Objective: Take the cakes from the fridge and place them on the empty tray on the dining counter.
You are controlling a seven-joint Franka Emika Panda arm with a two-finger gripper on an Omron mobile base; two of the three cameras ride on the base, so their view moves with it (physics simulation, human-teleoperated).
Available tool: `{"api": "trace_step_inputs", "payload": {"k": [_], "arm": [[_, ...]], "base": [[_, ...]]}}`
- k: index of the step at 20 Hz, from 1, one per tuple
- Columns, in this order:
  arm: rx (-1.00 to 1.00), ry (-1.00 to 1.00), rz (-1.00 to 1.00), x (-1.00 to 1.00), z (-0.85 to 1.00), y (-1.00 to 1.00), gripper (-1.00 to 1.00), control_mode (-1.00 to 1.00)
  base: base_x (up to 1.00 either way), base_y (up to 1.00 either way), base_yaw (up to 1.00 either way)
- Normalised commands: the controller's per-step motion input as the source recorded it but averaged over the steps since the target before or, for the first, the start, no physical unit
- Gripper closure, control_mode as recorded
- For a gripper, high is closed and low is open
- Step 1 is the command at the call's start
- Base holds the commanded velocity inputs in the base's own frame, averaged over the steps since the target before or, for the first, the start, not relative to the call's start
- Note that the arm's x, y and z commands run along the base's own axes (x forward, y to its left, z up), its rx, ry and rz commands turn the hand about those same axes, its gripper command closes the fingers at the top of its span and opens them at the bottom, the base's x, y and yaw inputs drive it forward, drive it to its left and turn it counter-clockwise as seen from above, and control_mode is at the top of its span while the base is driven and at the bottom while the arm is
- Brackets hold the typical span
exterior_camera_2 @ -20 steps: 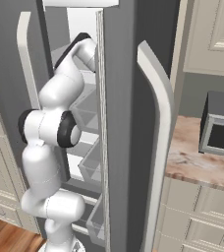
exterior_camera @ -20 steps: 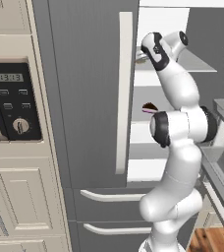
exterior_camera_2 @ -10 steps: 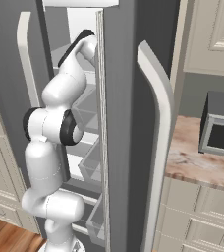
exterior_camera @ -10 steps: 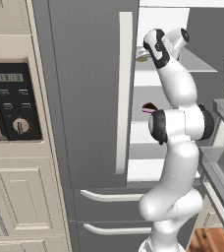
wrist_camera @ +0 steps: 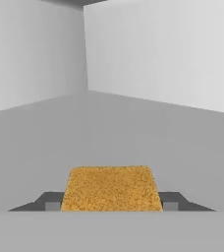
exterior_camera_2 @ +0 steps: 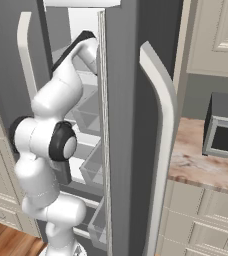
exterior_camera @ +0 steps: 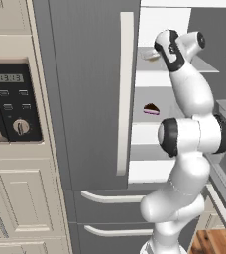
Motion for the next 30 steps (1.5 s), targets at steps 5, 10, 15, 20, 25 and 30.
{"api": "trace_step_inputs", "payload": {"k": [5, 10, 15, 20, 25, 30], "arm": [[0.0, -0.11, -0.3, -0.44, 0.0, 0.0, 1.0, -1.0], [-0.03, 0.06, -0.15, -0.17, 0.28, 0.0, 1.0, -1.0], [-0.07, 0.2, 0.01, -0.28, 0.44, -0.12, 1.0, -1.0], [-0.02, 0.06, -0.01, -0.6, 0.29, -0.07, 1.0, -1.0], [0.0, 0.0, -0.07, -0.84, 0.14, -0.05, 1.0, -1.0], [-0.02, 0.01, -0.07, -0.82, 0.01, 0.0, 1.0, -1.0]], "base": [[0.0, 0.0, 0.0], [0.0, 0.0, 0.0], [0.0, 0.0, 0.0], [0.0, 0.0, 0.0], [0.0, 0.0, 0.0], [0.0, 0.0, 0.0]]}}
